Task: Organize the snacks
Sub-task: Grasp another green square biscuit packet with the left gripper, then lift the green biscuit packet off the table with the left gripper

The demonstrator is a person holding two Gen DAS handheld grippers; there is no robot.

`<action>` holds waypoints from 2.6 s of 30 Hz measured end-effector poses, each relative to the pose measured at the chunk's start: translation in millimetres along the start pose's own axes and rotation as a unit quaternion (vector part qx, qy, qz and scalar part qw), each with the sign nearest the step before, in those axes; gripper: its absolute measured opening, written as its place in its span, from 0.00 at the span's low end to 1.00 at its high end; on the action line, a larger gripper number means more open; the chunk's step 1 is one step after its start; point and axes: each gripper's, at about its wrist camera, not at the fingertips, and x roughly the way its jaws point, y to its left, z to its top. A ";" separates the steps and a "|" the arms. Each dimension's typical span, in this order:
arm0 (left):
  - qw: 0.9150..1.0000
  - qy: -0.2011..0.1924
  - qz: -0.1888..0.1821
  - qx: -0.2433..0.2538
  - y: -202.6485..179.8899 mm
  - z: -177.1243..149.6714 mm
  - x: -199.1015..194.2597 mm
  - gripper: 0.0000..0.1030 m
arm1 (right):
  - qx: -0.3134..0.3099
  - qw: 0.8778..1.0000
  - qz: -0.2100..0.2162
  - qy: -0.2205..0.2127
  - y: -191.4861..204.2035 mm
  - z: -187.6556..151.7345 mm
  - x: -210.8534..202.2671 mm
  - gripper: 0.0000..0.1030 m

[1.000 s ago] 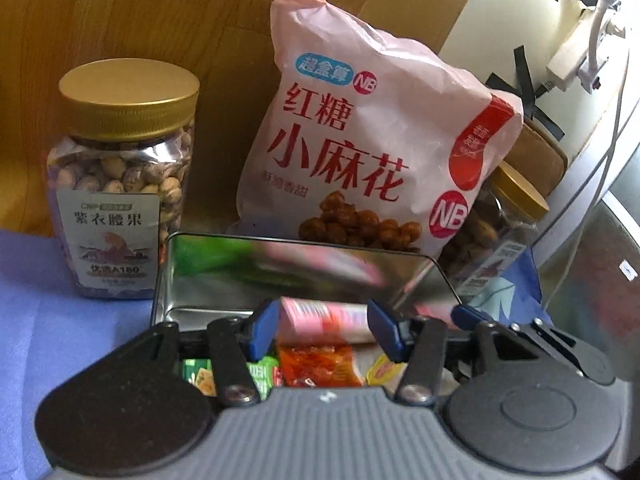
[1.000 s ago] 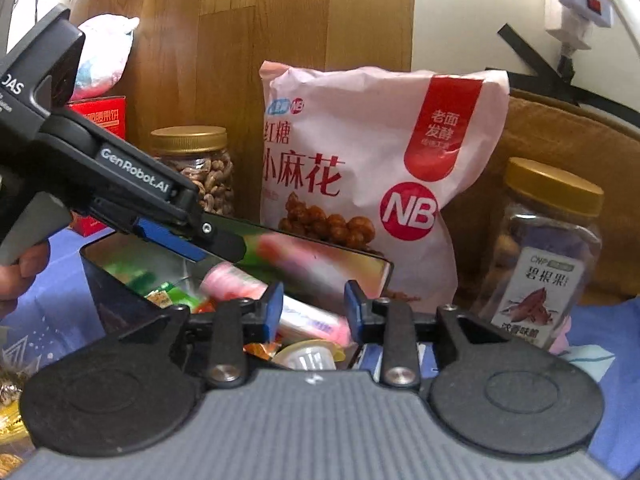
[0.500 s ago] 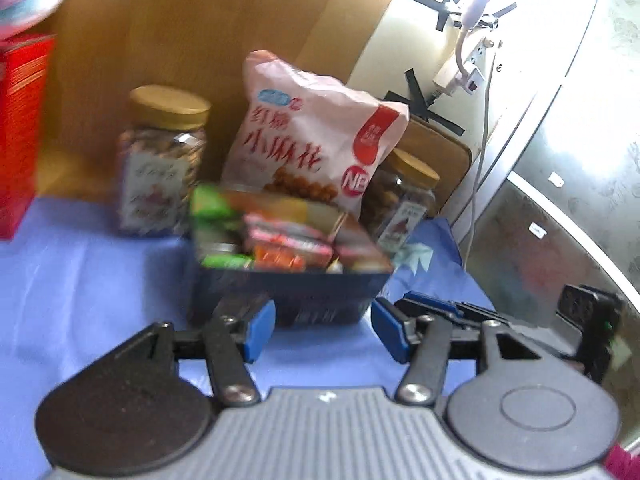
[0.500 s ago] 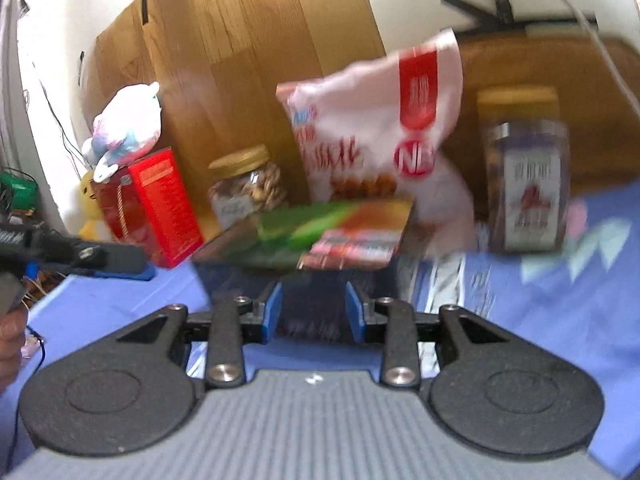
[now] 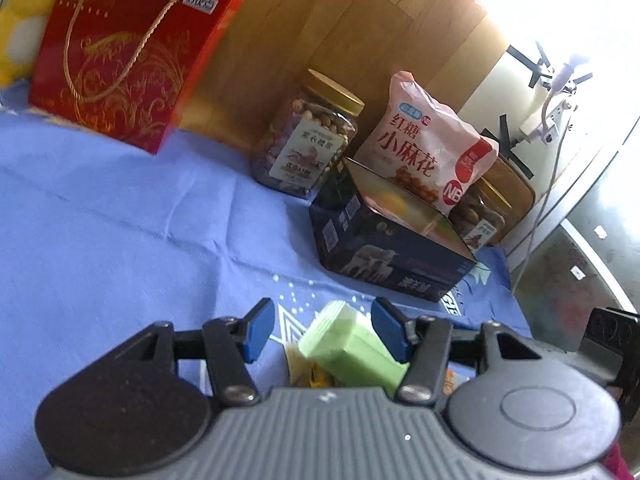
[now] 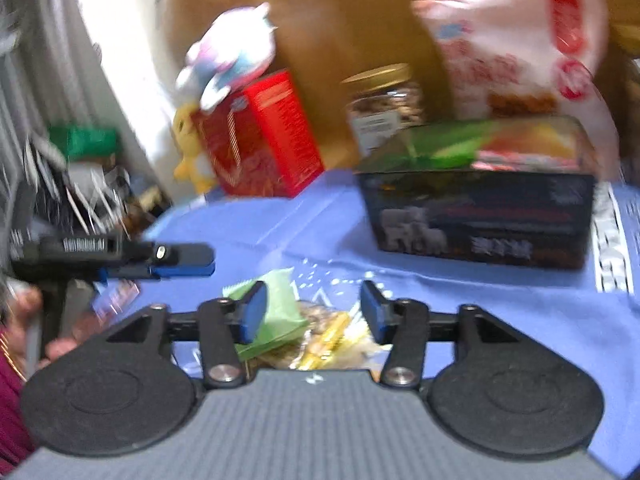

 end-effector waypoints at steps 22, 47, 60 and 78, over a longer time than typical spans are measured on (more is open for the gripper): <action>0.998 -0.003 -0.070 -0.001 -7.4 -18.7 -10.1 0.47 | -0.145 0.989 -0.018 0.029 60.9 -14.5 15.2 0.57; 0.999 0.003 0.039 0.006 13.5 -45.7 -27.0 0.50 | -0.245 0.968 -0.047 0.025 82.6 -43.6 19.4 0.60; 0.999 0.018 0.027 0.004 12.6 -42.8 -13.1 0.54 | -0.232 0.971 -0.034 0.051 82.2 -53.1 17.9 0.36; 0.999 0.034 -0.006 -0.021 25.0 -48.5 -5.4 0.68 | -0.224 0.972 -0.027 0.062 80.5 -48.9 27.2 0.51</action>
